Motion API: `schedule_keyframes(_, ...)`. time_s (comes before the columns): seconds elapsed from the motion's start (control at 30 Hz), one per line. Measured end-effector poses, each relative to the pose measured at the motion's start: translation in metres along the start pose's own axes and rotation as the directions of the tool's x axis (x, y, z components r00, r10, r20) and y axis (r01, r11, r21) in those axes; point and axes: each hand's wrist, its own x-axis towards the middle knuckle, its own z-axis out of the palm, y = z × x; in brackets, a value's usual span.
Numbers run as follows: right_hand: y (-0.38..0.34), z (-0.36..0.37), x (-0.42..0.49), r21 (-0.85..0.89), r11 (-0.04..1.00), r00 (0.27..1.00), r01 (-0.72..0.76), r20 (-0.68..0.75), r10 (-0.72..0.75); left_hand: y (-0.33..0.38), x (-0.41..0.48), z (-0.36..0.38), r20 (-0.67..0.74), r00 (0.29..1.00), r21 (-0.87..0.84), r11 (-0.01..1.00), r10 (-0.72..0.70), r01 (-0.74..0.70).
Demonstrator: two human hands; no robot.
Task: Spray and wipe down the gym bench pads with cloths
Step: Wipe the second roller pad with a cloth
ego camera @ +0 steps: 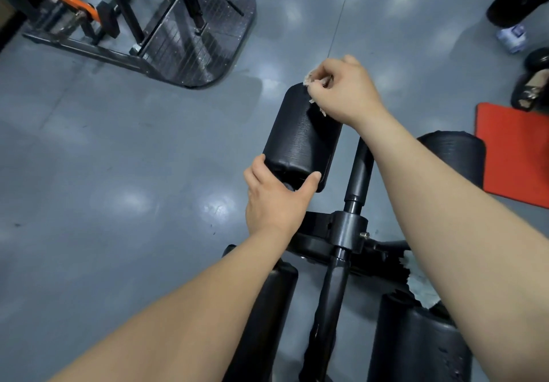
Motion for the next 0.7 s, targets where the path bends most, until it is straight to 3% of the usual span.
schedule_keyframes(0.13,0.010,0.001,0.006,0.035,0.999,1.000,0.001,-0.017,0.000,0.005,0.009,0.004,0.037,0.993,0.062,0.992,-0.116,0.114)
schedule_keyframes(0.27,0.020,-0.011,0.017,0.148,0.989,0.999,-0.026,0.025,0.023,0.008,0.014,0.007,0.037,0.993,0.153,0.983,-0.112,0.105)
schedule_keyframes(0.37,0.029,-0.026,0.034,0.068,0.997,0.992,0.021,0.120,-0.029,0.009,0.016,0.012,0.017,0.994,0.157,0.982,-0.105,0.101)
schedule_keyframes(0.53,0.040,-0.018,0.055,-0.128,0.961,0.933,0.244,0.300,-0.197,0.008,0.015,0.014,-0.011,0.996,0.194,0.977,-0.087,0.088)
schedule_keyframes(0.7,0.039,-0.007,0.047,-0.200,0.909,0.904,0.366,0.310,-0.295,0.009,0.015,0.013,-0.032,0.996,0.194,0.978,-0.077,0.082)
